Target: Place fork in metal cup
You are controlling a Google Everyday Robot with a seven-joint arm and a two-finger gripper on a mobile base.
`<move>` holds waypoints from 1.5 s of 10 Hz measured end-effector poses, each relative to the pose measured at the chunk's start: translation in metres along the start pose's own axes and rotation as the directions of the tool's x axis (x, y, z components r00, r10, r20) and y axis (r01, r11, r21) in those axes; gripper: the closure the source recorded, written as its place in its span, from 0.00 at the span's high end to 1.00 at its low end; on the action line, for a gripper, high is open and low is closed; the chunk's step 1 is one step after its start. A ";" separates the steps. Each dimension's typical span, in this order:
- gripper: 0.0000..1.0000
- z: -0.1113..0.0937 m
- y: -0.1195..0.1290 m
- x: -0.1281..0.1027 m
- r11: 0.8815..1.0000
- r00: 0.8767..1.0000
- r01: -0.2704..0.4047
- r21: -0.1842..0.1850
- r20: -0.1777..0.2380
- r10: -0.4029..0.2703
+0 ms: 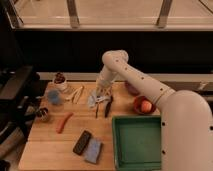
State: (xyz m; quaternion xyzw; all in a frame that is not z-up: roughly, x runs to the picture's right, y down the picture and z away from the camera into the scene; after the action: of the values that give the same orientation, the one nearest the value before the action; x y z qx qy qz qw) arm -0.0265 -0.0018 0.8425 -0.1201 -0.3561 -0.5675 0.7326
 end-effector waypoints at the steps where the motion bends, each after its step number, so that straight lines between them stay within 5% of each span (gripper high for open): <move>1: 0.00 -0.014 -0.015 0.010 0.999 0.999 0.022 0.046 -0.030 -0.020; 4: 0.00 -0.060 -0.058 0.028 0.980 0.992 0.102 0.169 -0.094 -0.086; 6: 0.00 -0.091 -0.082 0.029 0.948 0.981 0.171 0.269 -0.136 -0.139; 7: 0.00 -0.100 -0.084 0.026 0.942 0.982 0.172 0.288 -0.130 -0.139; 13: 0.00 -0.103 -0.083 0.024 0.941 0.983 0.171 0.292 -0.118 -0.142; 15: 0.00 -0.097 -0.099 0.021 0.922 0.970 0.240 0.305 -0.113 -0.215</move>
State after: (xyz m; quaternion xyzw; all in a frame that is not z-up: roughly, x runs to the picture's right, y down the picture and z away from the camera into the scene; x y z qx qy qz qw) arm -0.0772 -0.1059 0.7638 0.0629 -0.4253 -0.5885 0.6847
